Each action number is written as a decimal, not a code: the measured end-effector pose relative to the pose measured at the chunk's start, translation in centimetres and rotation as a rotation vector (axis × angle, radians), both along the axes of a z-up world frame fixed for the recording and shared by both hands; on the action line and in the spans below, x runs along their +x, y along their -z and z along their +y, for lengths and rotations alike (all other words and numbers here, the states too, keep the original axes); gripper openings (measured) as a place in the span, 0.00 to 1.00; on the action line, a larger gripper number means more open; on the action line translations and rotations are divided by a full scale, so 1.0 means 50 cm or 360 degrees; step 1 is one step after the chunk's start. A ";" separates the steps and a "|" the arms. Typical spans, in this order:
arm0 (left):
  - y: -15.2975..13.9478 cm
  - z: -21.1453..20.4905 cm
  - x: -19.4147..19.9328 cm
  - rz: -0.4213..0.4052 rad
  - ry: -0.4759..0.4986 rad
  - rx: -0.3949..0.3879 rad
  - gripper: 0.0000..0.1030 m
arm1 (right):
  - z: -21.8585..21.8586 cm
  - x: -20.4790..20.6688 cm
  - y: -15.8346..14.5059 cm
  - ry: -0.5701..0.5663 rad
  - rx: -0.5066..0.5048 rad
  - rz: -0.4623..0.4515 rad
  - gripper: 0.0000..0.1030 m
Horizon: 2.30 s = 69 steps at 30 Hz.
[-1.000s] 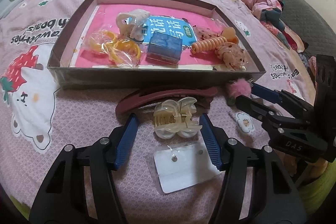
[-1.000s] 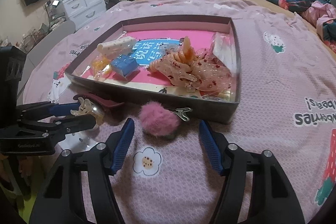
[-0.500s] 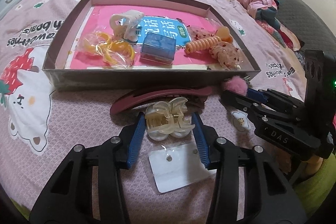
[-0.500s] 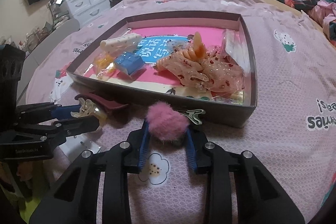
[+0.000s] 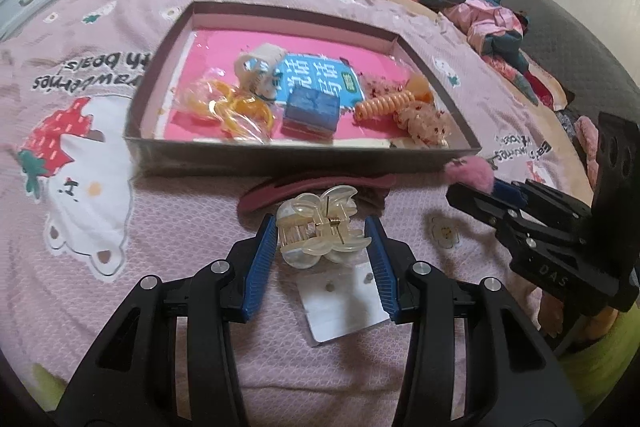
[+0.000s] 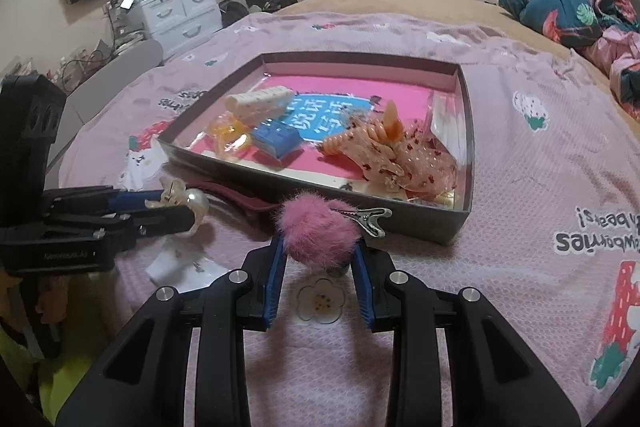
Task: Organize jewelry
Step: 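Carry the pompom clip and claw clip into the tray box and open both grippers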
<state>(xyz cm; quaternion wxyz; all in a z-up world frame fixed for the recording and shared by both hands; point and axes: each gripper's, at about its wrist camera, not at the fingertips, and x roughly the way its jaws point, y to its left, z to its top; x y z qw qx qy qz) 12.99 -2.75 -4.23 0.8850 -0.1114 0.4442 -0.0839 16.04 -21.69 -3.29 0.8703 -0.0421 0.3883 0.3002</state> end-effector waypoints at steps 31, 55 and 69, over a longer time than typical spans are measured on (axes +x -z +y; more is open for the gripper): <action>-0.056 0.130 -0.021 -0.0141 -0.0239 -0.0038 0.36 | 0.103 -0.007 -0.063 -0.0129 -0.0004 -0.0108 0.29; -0.074 0.145 0.073 -0.0165 -0.0269 0.0016 0.36 | 0.027 0.081 -0.073 0.0102 -0.0009 -0.0161 0.29; -0.047 0.136 0.146 -0.0137 -0.0288 0.0098 0.36 | -0.024 0.157 -0.060 0.0282 -0.0067 -0.0163 0.29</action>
